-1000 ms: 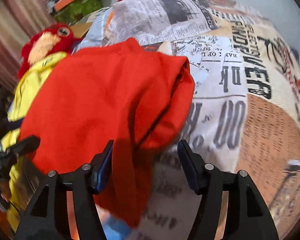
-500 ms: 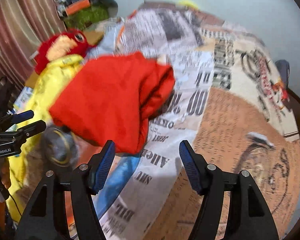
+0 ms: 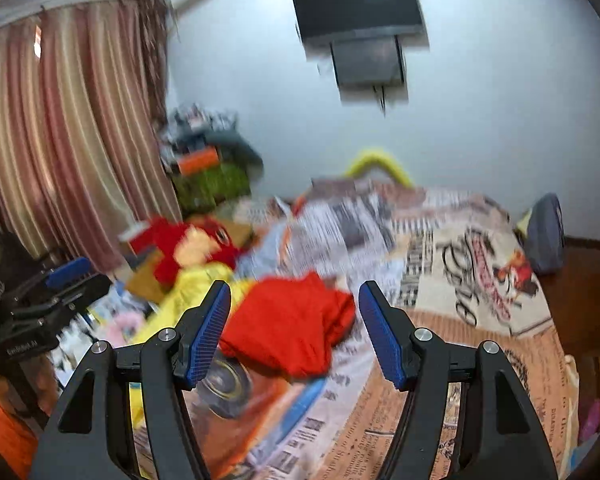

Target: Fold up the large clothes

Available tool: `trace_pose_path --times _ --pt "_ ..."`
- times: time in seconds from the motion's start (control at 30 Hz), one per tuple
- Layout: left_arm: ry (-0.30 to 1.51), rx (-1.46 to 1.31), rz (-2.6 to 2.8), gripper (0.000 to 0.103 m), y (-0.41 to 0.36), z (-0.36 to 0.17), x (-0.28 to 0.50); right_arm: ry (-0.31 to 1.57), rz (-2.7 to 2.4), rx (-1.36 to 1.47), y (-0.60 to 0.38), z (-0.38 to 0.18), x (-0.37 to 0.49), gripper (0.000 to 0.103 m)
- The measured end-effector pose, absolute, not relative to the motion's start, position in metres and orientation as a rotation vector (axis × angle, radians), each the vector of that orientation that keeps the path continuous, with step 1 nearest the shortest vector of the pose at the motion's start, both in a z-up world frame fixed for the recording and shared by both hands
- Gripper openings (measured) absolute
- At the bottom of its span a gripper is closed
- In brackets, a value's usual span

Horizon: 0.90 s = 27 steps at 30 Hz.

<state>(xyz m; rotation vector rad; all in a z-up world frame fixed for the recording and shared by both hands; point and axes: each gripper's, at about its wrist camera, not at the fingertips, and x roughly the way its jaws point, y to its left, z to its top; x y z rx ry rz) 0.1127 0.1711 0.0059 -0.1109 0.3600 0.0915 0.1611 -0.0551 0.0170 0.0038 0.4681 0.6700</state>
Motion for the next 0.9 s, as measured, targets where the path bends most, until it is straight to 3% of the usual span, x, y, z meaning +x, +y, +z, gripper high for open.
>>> trace_pose_path --times 0.3,0.43,0.5,0.6,0.9 --pt "0.169 -0.048 0.11 0.087 0.129 0.036 0.038 0.254 0.66 0.01 -0.069 0.047 0.083 0.064" --pt "0.154 -0.05 0.124 0.095 0.124 0.037 0.023 0.202 0.633 0.017 -0.067 0.046 0.063 0.083" --pt "0.145 -0.039 0.142 0.098 0.121 0.037 0.016 0.192 0.614 0.018 -0.065 0.044 0.062 0.086" --pt "0.146 -0.044 0.157 0.103 0.12 0.037 0.013 0.195 0.589 0.015 -0.06 0.041 0.063 0.102" --pt "0.174 -0.08 0.156 0.103 0.124 0.03 0.012 0.206 0.563 0.011 -0.06 0.037 0.056 0.103"
